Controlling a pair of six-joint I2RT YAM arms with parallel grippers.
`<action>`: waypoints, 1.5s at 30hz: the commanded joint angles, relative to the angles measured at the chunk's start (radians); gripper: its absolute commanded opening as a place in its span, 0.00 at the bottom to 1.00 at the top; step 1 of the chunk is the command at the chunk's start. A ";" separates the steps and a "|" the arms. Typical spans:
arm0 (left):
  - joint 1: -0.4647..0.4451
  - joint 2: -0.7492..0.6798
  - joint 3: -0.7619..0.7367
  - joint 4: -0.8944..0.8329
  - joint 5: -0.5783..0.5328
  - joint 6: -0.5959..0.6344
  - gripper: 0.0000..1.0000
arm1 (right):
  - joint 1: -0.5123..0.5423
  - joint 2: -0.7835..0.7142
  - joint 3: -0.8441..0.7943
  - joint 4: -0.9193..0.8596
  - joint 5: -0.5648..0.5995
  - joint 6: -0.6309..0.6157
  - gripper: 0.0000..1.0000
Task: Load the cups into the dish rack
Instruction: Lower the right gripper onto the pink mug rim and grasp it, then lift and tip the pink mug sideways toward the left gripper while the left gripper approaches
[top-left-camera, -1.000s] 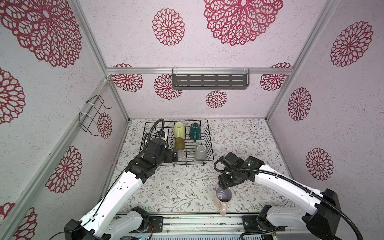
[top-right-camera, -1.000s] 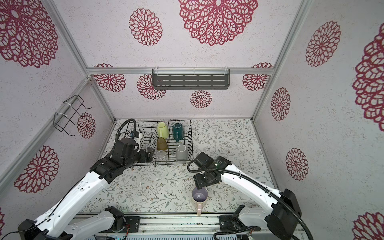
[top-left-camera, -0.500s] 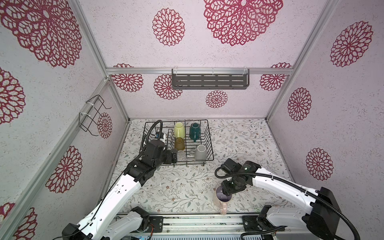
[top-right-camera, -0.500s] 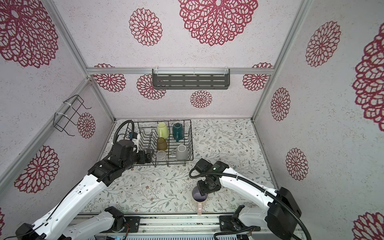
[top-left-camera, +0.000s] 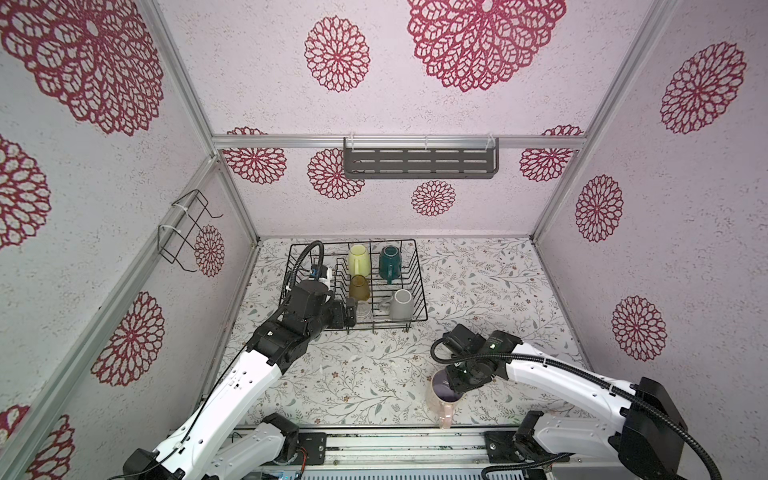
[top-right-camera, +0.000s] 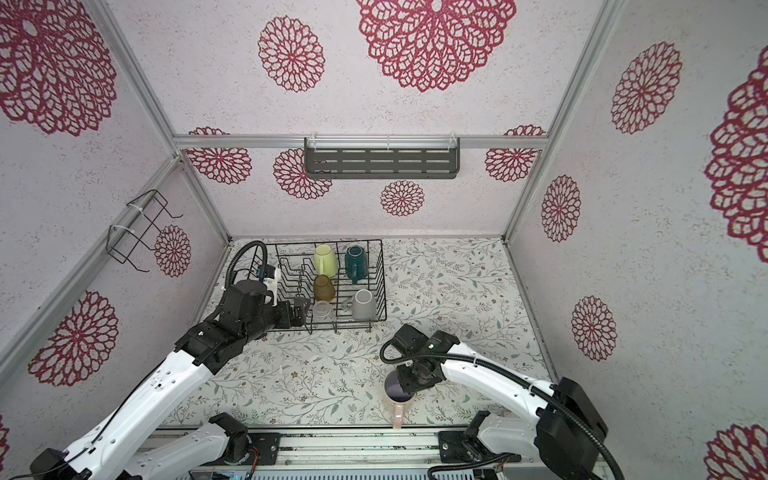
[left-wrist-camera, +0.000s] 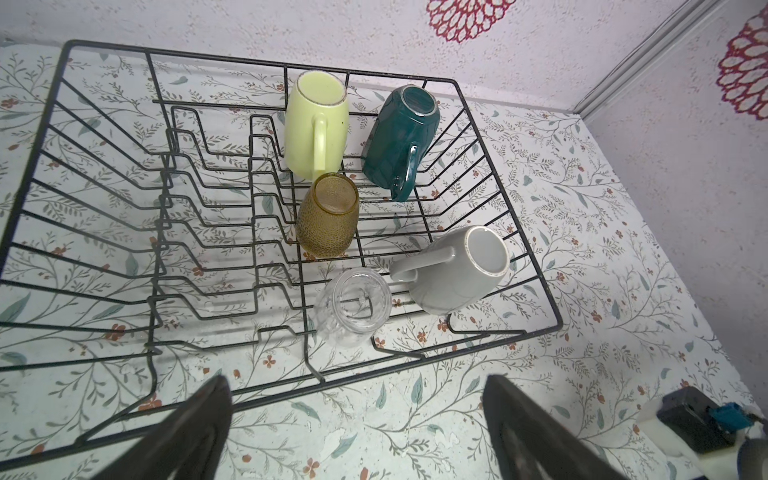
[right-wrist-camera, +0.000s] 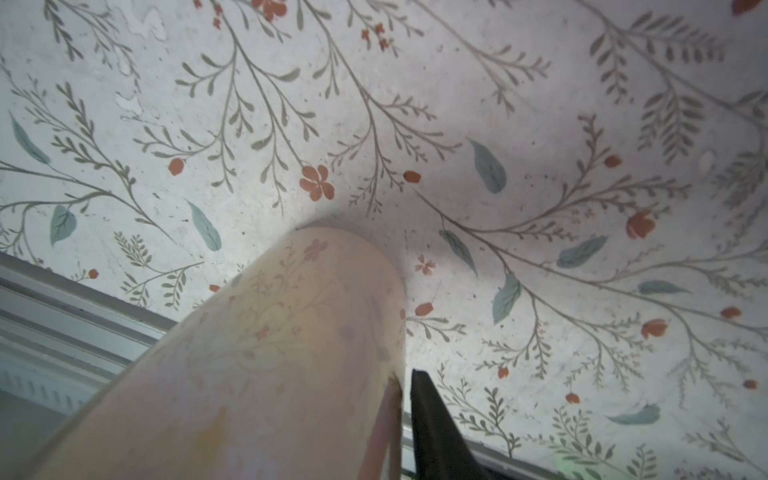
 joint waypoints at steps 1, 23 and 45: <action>0.025 -0.045 -0.022 0.052 0.054 -0.034 0.97 | 0.000 0.008 0.001 0.104 0.057 0.011 0.19; 0.112 -0.120 -0.007 0.294 0.749 -0.207 0.97 | -0.002 -0.430 -0.100 0.782 0.093 -0.083 0.00; -0.018 0.091 0.034 0.307 1.072 -0.258 0.99 | -0.004 -0.593 -0.371 1.492 0.079 -0.236 0.00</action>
